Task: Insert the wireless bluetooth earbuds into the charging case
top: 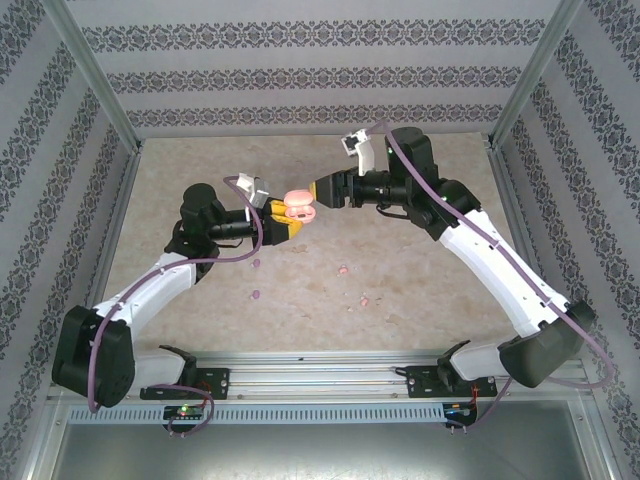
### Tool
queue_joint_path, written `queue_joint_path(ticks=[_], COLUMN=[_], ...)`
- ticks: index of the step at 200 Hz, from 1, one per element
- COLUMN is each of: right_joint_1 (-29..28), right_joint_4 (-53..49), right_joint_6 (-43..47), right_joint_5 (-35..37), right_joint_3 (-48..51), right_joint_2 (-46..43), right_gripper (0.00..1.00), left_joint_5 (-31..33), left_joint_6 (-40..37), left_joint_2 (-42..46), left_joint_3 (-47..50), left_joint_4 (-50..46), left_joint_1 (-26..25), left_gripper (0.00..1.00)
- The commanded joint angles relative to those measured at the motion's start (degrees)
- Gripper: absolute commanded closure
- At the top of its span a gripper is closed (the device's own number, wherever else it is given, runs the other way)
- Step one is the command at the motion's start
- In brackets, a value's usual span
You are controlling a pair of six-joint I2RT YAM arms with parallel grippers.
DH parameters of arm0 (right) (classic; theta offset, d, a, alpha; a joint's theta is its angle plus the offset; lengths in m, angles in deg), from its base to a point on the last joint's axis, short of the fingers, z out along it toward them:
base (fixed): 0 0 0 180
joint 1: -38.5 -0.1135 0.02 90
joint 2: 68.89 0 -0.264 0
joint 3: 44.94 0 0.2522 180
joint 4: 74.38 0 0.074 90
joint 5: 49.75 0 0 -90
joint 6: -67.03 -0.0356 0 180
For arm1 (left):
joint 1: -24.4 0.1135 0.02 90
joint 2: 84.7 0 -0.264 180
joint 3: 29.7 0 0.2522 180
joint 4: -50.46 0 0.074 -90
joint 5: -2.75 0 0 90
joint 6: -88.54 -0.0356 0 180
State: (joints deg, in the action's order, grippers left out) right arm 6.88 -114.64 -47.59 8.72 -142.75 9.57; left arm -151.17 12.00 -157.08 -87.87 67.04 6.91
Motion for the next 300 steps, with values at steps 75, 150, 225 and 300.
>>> queue_joint_path(ticks=[75,150,225,300], right_joint_1=[0.59,-2.52,-6.64,-11.36], right_joint_4=[0.79,0.26,-21.28,-28.70], right_joint_6=[-31.58,-22.48,11.61,29.63], right_joint_5=[16.55,16.78,29.12,41.18], right_joint_3=[25.49,22.45,4.74,0.57], right_joint_2=[-5.29,10.64,26.55,34.38], right_gripper=[0.57,0.59,0.66,0.62], left_joint_5=[6.22,6.54,7.96,8.77], left_joint_6=[-6.16,-7.82,-8.55,-10.33], left_joint_2=[3.38,6.52,10.69,13.12], left_joint_3=[6.84,9.46,12.71,12.90], left_joint_4=[-3.90,-6.02,-8.44,-12.71], left_joint_1=[0.75,0.75,0.73,0.80], left_gripper=[0.87,0.86,0.86,0.87])
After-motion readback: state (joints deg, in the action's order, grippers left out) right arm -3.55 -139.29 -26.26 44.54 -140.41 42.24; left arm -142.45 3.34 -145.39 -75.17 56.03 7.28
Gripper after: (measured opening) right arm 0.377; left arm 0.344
